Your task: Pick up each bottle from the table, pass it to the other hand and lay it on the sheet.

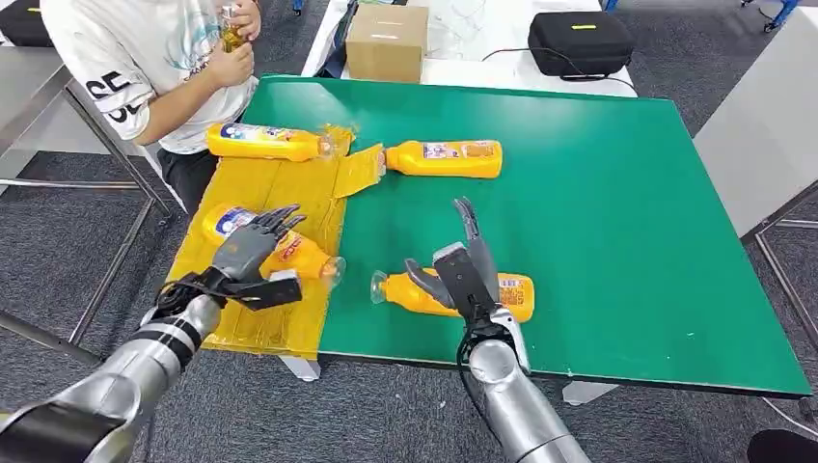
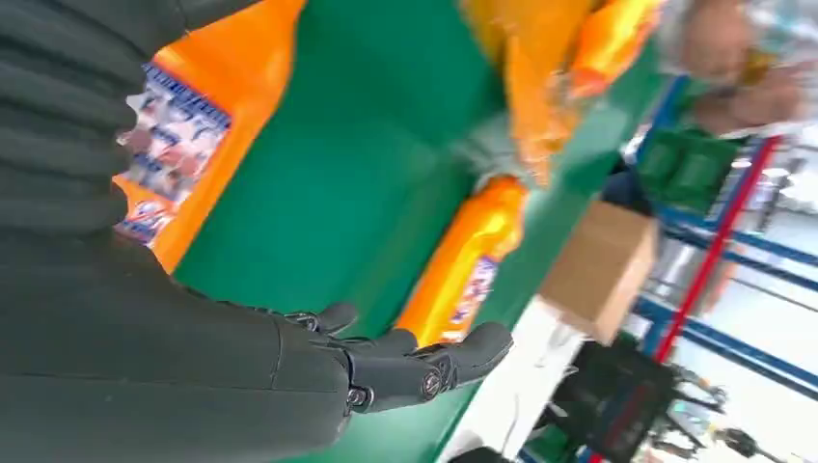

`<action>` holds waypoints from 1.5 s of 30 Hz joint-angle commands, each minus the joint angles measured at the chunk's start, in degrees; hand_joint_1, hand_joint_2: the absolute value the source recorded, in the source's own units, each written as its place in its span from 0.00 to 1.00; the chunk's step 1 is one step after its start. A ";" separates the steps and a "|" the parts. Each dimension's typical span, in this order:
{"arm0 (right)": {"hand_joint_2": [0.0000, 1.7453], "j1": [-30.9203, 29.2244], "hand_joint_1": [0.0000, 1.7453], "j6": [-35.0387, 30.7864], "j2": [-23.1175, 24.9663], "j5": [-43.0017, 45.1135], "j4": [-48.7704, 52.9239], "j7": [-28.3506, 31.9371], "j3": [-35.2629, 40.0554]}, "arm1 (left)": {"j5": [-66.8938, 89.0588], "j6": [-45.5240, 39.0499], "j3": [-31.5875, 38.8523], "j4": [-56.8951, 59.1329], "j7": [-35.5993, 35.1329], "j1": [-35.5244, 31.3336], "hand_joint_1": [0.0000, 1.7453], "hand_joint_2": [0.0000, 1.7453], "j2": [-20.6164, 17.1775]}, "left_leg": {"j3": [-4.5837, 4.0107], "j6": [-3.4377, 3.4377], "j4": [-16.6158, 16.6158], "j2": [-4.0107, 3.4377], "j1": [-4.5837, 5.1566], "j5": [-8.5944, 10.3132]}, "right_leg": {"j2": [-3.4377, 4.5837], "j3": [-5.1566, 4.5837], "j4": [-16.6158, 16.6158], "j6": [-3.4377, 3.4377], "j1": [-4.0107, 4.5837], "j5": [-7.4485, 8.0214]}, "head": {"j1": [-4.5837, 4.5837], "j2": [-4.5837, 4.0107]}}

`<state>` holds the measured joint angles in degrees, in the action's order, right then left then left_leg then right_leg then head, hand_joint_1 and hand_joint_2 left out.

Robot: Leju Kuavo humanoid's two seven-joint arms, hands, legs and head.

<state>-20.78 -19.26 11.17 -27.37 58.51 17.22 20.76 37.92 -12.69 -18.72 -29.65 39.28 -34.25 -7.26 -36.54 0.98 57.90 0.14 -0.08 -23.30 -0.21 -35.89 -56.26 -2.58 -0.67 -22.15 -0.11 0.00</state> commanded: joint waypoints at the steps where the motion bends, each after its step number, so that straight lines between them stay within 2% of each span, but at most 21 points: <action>1: 1.00 -5.12 0.00 1.14 -3.64 -5.45 -14.07 -6.17 3.75 | -18.15 13.04 15.42 -17.15 0.72 10.05 0.00 1.00 4.86 | 0.23 -0.01 -0.05 0.01 -0.01 -0.08 | -0.01 0.25 0.07 0.03 0.02 -0.07 | 0.00 0.00; 6: 1.00 -5.63 0.00 1.18 -3.72 -6.53 -16.11 -7.02 3.86 | -19.10 14.24 16.70 -15.92 0.71 9.44 0.00 1.00 5.65 | 0.13 -0.01 -0.03 0.06 -0.02 -0.04 | -0.02 0.17 0.06 0.04 0.01 -0.05 | -0.04 0.00; 7: 1.00 -5.95 0.00 1.46 -4.10 -7.95 -16.98 -8.61 4.42 | -20.93 15.03 18.91 -13.60 -1.59 8.21 0.00 1.00 6.67 | 0.35 -0.05 0.01 0.03 -0.04 -0.15 | 0.00 0.39 0.05 0.08 0.04 -0.14 | -0.02 0.00; 9: 1.00 -4.84 0.00 0.92 -4.90 -10.46 -17.31 -11.51 4.33 | -22.29 13.29 21.80 -11.17 -6.92 6.51 0.00 1.00 9.08 | 0.13 -0.03 -0.02 0.13 -0.02 -0.04 | -0.09 0.20 0.05 0.04 0.02 -0.06 | -0.02 0.00; 13: 1.00 -6.19 0.00 2.24 -6.93 -14.84 -21.09 -14.29 4.99 | -25.52 15.57 23.25 -8.08 -7.52 4.05 0.00 1.00 11.46 | 0.20 -0.02 -0.03 0.27 -0.04 -0.04 | -0.23 0.29 0.07 0.03 0.04 -0.11 | 0.00 0.00; 19: 1.00 -6.86 0.00 3.41 -7.68 -16.96 -21.64 -15.51 5.25 | -25.80 16.20 22.81 -7.82 -6.86 3.75 0.00 1.00 11.40 | 0.20 -0.01 -0.02 0.20 -0.03 -0.04 | -0.17 0.31 0.08 0.01 0.03 -0.07 | 0.00 0.00; 27: 1.00 -8.93 0.00 9.50 -12.91 -28.37 -18.31 -22.09 8.89 | -25.97 17.65 22.23 -8.25 -6.52 4.13 0.00 1.00 12.10 | 0.29 -0.01 -0.02 0.22 0.00 -0.02 | -0.17 0.39 0.10 0.02 0.00 -0.06 | 0.00 0.00; 34: 1.00 -11.42 0.00 12.60 -14.31 -30.88 -17.87 -23.45 10.06 | -26.62 18.47 23.14 -8.29 -6.26 4.28 0.00 1.00 12.01 | 0.49 -0.02 0.02 0.16 0.00 -0.09 | -0.11 0.58 0.04 0.05 0.00 -0.12 | 0.00 0.00; 37: 1.00 -13.76 0.00 17.99 -16.21 -31.56 -19.78 -23.86 11.71 | -27.04 20.00 23.46 -7.91 -5.72 4.16 0.00 1.00 12.01 | 0.47 -0.02 0.04 0.13 0.02 -0.11 | -0.09 0.55 0.01 0.04 -0.02 -0.12 | 0.00 0.00; 42: 1.00 -14.59 0.00 19.57 -17.26 -31.85 -20.99 -23.58 12.61 | -26.80 20.16 23.46 -7.26 -5.51 3.83 0.00 1.00 11.98 | 0.33 0.01 -0.01 0.15 0.02 -0.01 | -0.11 0.41 0.07 -0.02 -0.02 -0.01 | 0.02 0.00; 44: 1.00 -15.81 1.00 22.56 -18.08 -31.80 -22.38 -23.10 13.88 | -26.97 21.11 23.47 -6.87 -5.07 3.70 0.00 1.00 11.94 | 0.37 0.00 0.02 0.15 0.01 -0.05 | -0.11 0.46 0.05 0.00 -0.01 -0.05 | 0.00 0.00; 45: 1.00 -16.67 1.00 24.12 -18.66 -31.28 -23.36 -22.23 14.36 | -27.06 21.54 23.47 -6.50 -4.80 3.54 0.00 1.00 11.90 | 0.50 -0.02 0.05 0.12 0.00 -0.13 | -0.07 0.59 0.01 0.03 0.01 -0.13 | 0.00 0.00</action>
<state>-32.37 -1.07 -3.83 -58.80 42.55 -6.29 29.44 10.95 7.21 3.48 -41.24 33.70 -27.52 4.28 -36.32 1.01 57.92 0.22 -0.05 -23.28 -0.24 -35.60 -56.22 -2.64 -0.70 -22.11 -0.11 0.00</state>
